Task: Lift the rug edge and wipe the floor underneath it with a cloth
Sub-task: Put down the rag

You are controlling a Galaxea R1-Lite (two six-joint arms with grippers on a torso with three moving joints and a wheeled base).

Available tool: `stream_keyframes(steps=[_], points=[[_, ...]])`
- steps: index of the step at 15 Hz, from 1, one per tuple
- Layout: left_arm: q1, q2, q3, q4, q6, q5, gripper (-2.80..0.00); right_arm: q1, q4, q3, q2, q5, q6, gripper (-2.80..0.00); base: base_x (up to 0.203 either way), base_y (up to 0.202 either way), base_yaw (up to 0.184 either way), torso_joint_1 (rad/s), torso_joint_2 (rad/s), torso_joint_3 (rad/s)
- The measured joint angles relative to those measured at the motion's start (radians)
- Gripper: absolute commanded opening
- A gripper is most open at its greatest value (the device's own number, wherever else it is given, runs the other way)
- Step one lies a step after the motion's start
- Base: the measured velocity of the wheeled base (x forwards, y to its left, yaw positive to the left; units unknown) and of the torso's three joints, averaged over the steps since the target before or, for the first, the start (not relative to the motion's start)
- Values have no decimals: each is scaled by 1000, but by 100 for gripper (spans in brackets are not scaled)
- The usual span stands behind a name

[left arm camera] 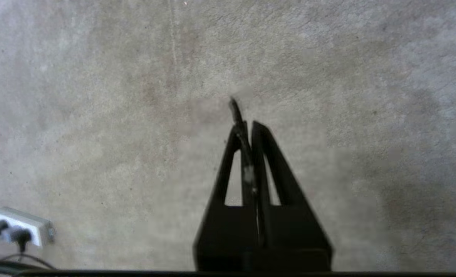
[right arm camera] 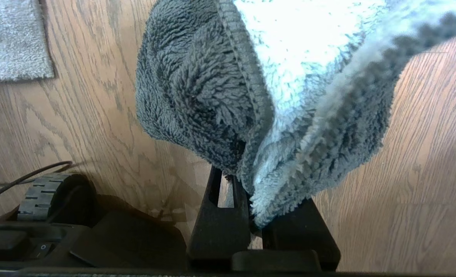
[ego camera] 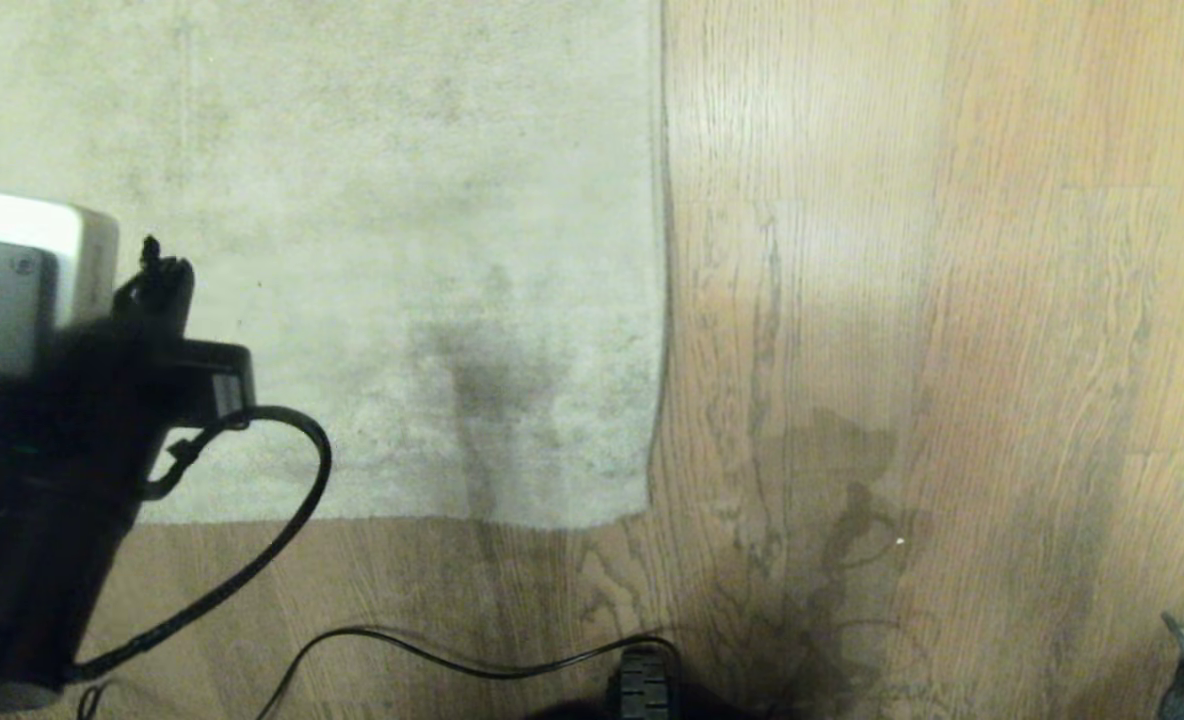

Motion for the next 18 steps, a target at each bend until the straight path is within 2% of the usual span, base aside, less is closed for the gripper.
stream_keyframes(steps=[4,8,10,12,13,15,16,18], points=[[-2,-78,91,1,-2,1,-280,0,0,0,0,0,0,-280,0,0,0,0,0,0],[13,-235,292,13,-7,0,-280,0,0,0,0,0,0,-280,0,0,0,0,0,0],[57,-342,352,96,-30,-4,-280,0,0,0,0,0,0,-280,0,0,0,0,0,0],[117,-468,371,268,-89,-49,-280,0,0,0,0,0,0,-280,0,0,0,0,0,0],[162,-531,376,378,-130,-110,-280,0,0,0,0,0,0,-280,0,0,0,0,0,0],[246,-611,379,566,-209,-295,-280,0,0,0,0,0,0,-280,0,0,0,0,0,0],[273,-626,373,642,-236,-400,-280,0,0,0,0,0,0,-280,0,0,0,0,0,0],[294,-590,339,742,-251,-576,-280,0,0,0,0,0,0,-280,0,0,0,0,0,0]])
